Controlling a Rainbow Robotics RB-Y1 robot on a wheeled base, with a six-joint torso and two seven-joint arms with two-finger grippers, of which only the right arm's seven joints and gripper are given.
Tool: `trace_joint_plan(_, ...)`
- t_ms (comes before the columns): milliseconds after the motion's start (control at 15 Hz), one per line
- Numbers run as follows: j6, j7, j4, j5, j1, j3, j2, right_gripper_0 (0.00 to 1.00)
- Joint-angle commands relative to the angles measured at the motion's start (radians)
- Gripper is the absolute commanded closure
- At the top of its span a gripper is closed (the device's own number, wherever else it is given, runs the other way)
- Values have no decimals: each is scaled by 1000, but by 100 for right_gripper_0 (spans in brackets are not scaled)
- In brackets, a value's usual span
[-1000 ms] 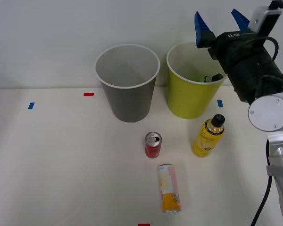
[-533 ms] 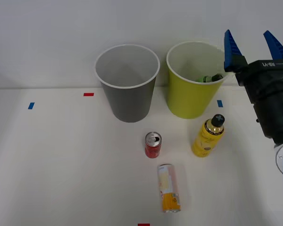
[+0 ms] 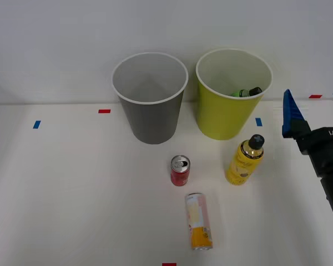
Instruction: Put cans in the gray bin, plastic bottles in the light green bin
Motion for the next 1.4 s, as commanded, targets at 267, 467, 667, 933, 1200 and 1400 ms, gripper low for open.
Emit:
trace_joint_plan(267,-58,4,-8,1,212,60,16,0)
trace_joint_plan(467,-60,5,-8,2,316,97,122,0)
trace_joint_plan(667,-60,11,-8,7,353,108,128,0)
trace_joint_plan(933,-95,39,-8,47,405,171,169,0)
trace_joint_plan(1200,-322,-4,114,338,410,232,174,0)
trace_joint_plan(1400,-485,-184,279,519,380,273,188,0)
